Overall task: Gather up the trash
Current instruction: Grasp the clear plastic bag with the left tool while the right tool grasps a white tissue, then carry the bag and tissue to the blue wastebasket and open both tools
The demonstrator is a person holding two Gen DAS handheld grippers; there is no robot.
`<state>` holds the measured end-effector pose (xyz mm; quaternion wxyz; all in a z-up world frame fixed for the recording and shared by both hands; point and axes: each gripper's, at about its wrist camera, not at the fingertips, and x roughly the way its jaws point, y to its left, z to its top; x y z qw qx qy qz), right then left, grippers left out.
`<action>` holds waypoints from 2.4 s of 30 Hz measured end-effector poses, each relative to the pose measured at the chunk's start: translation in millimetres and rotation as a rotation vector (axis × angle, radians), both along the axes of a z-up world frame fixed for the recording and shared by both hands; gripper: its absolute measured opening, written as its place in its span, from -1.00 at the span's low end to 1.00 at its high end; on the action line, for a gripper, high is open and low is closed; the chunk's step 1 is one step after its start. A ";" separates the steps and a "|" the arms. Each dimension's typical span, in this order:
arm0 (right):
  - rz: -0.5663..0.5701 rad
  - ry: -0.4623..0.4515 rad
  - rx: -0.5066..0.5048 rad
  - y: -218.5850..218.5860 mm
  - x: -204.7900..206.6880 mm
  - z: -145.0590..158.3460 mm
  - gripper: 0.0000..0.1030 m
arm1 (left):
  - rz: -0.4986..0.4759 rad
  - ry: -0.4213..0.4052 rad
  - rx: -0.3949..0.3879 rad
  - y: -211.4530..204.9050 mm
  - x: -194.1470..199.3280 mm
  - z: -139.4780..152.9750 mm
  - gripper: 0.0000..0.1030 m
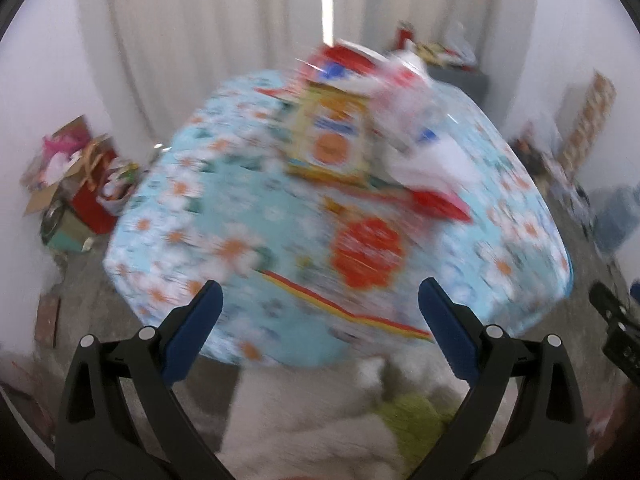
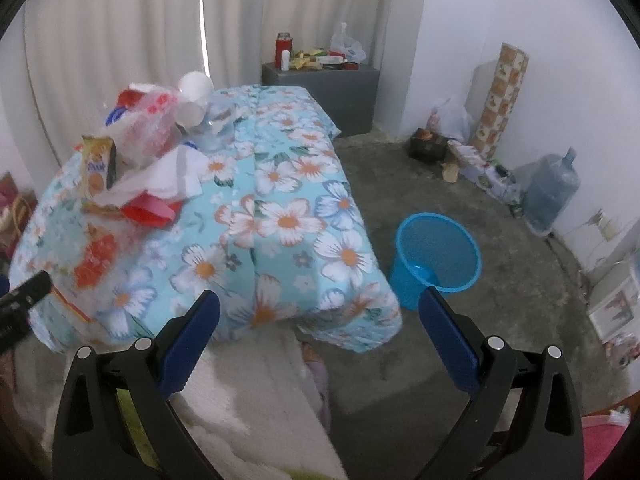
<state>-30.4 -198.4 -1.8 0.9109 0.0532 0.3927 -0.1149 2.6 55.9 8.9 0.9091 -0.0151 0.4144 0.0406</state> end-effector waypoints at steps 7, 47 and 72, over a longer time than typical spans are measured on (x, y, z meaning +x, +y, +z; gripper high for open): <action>0.115 -0.059 0.160 2.3 18.9 -1.1 0.88 | 0.043 -0.011 -0.184 69.0 2.3 -6.6 0.83; 0.264 0.094 1.264 -11.2 193.0 -101.7 -0.37 | -0.171 0.174 -0.817 89.0 45.2 -88.2 -0.73; 0.366 -0.279 1.182 -65.7 89.0 5.3 -0.94 | -0.280 -0.107 -0.765 113.9 -22.1 6.6 -0.95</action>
